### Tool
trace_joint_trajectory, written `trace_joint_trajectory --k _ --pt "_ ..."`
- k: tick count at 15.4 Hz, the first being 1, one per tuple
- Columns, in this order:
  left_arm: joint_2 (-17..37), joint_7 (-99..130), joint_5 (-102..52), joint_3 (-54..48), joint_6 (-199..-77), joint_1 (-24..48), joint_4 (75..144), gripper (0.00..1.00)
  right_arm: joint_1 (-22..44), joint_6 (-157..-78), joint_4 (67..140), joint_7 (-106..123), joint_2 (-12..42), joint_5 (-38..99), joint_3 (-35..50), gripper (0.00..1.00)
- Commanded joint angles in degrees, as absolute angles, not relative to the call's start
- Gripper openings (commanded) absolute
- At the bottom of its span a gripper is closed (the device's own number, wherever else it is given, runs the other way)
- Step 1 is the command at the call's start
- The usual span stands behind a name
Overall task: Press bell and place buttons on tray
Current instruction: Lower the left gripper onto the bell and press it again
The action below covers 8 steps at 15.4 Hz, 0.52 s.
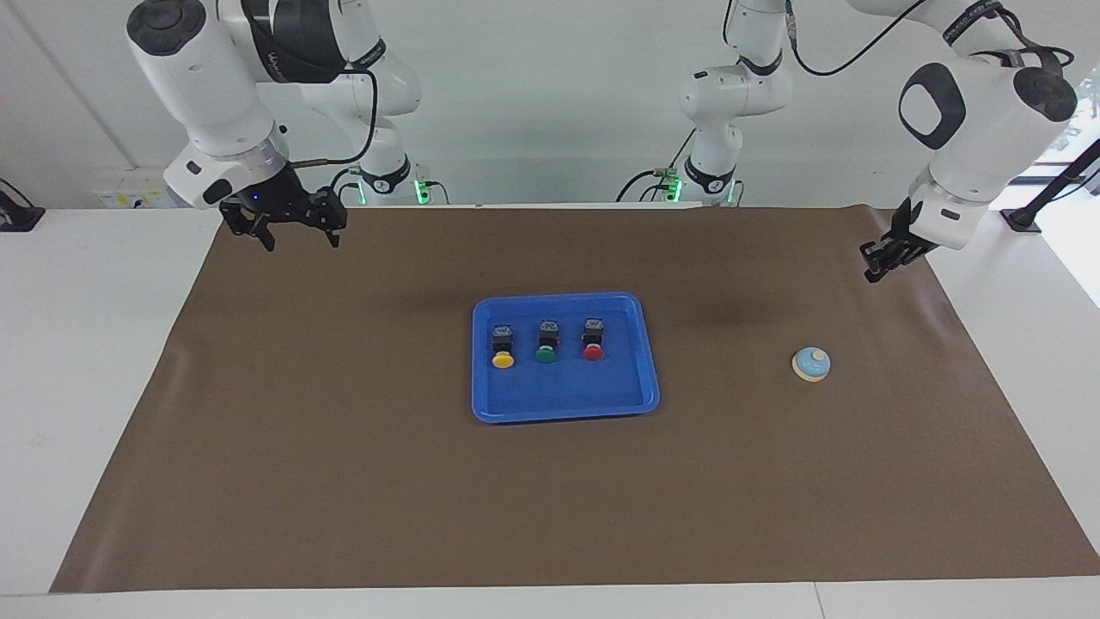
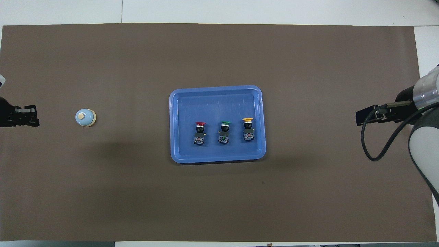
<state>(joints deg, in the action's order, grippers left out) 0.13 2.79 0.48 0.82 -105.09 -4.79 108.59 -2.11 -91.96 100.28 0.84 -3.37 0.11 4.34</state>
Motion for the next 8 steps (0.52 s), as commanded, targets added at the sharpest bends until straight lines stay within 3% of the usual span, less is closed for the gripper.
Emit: trace_joint_trajectory --k 1,8 --pt "5.08 2.55 0.88 0.35 -109.94 -3.61 108.63 0.00 -3.34 -91.23 100.81 1.76 -4.31 -0.35 5.10 1.00" --pt "12.65 2.46 0.88 0.35 -117.15 -3.34 108.72 0.00 -3.34 -91.23 100.81 1.84 -4.31 -0.35 5.10 1.00"
